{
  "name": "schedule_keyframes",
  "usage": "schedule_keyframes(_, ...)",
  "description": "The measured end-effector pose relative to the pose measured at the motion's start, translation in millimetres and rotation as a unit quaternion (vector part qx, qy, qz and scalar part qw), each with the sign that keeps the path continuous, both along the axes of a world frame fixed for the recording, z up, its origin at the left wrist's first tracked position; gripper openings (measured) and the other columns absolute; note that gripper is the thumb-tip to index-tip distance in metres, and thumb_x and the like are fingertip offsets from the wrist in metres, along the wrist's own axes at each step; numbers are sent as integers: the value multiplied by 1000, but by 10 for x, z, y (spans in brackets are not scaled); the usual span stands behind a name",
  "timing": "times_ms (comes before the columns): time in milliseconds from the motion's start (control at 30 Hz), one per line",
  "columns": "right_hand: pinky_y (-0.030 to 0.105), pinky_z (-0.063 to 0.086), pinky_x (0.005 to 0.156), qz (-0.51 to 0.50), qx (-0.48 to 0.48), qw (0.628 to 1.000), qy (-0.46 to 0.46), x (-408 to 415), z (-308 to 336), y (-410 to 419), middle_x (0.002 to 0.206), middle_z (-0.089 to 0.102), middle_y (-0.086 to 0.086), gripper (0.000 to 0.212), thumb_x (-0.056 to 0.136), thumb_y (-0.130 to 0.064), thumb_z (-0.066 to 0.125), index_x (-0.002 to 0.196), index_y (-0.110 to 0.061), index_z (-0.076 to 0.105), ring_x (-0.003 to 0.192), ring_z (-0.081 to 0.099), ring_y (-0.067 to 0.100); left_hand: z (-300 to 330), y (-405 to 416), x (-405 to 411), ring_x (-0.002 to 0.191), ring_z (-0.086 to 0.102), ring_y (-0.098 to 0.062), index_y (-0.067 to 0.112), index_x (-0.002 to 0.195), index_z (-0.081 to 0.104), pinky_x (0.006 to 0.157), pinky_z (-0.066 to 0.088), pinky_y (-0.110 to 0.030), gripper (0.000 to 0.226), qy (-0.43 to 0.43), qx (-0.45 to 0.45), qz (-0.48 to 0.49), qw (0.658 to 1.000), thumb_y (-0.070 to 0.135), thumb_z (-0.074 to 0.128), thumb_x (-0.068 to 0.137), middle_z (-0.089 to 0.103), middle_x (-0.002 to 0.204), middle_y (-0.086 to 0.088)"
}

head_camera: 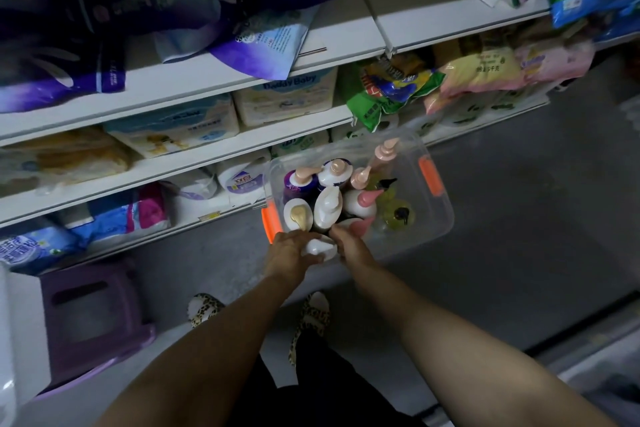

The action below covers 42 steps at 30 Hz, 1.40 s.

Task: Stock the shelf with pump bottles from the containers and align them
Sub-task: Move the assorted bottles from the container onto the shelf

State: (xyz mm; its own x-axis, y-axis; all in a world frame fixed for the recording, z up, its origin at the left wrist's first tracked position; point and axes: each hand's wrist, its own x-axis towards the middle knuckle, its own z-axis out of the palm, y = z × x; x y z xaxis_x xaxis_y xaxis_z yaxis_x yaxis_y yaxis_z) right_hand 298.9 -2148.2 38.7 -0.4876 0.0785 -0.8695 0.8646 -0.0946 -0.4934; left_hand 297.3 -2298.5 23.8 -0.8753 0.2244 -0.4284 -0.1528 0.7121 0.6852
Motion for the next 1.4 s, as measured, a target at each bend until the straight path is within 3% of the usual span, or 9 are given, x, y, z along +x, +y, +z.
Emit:
schedule_keyframes(300, 28, 44, 72, -33, -2, 999, 37, -9, 275, 36, 108, 74, 3, 32, 100, -41, 51, 110, -18, 70, 98, 66, 16, 161, 16, 28, 112, 38, -16, 40, 116, 70, 95, 33, -25, 44, 21, -42, 50, 998, 43, 81, 74, 44, 114, 8)
schedule_keyframes(400, 28, 47, 72, -35, 1, 997, 74, -58, 398, 61, 113, 74, 8, 36, 100, -39, 52, 119, -14, 69, 102, 68, 20, 352, 29, -61, 112, 42, -16, 22, 112, 73, 101, 39, -29, 44, 10, 25, 78, 997, 33, 86, 71, 51, 118, 1)
schedule_keyframes(500, 20, 51, 60, -37, -2, 994, 103, -152, 584, 163, 96, 78, 3, 32, 100, -39, 50, 101, -17, 72, 78, 73, 10, 645, 41, -238, 99, 58, -18, 9, 101, 77, 88, 48, -25, 31, 17, 127, 55, 990, 21, 86, 73, 67, 102, -1)
schedule_keyframes(633, 32, 51, 81, -37, -14, 989, 139, -379, 869, 268, 82, 76, 1, 37, 102, -41, 45, 95, -15, 71, 84, 68, 18, 1135, 76, -452, 88, 66, -7, 18, 107, 77, 78, 50, -19, 26, 0, 224, 93, 970, 25, 79, 82, 75, 97, 5)
schedule_keyframes(767, 21, 50, 61, -33, -35, 978, 203, -543, 1197, 213, 84, 76, -4, 35, 102, -38, 45, 96, -18, 73, 75, 70, 8, 1584, 106, -662, 82, 65, -7, 14, 104, 78, 79, 52, -27, 20, 11, 288, 154, 945, 23, 75, 86, 76, 94, 1)
schedule_keyframes(867, 25, 52, 71, -38, -69, 965, 249, -634, 1458, 137, 89, 78, -3, 34, 99, -39, 51, 88, -22, 79, 83, 73, 11, 1900, 64, -805, 81, 66, -10, 12, 102, 77, 78, 52, -29, 21, 43, 303, 169, 937, 26, 74, 87, 76, 93, -2)
schedule_keyframes(1100, 33, 52, 78, 36, -91, 935, 340, -826, 2046, 13, 116, 74, -2, 40, 96, -54, 51, 120, -29, 71, 107, 67, 13, 2692, -40, -1117, 80, 69, -12, 18, 98, 79, 72, 55, -27, 20, 118, 332, 201, 914, 33, 76, 85, 77, 88, 2)
schedule_keyframes(1233, 43, 51, 96, 74, -109, 937, 324, -820, 2115, -62, 116, 74, -2, 56, 80, -73, 54, 112, -33, 74, 111, 67, 18, 3154, -94, -1229, 71, 70, -3, 24, 85, 79, 58, 52, -17, 14, 172, 367, 223, 886, 37, 75, 85, 77, 81, 6)
schedule_keyframes(1400, 56, 39, 112, 108, -197, 912, 343, -902, 2283, -142, 136, 64, 7, 67, 90, -74, 46, 136, -28, 62, 128, 59, 26, 3621, -177, -1281, 80, 71, -14, 15, 94, 78, 72, 56, -30, 29, 210, 395, 220, 867, 41, 75, 84, 77, 88, -3)
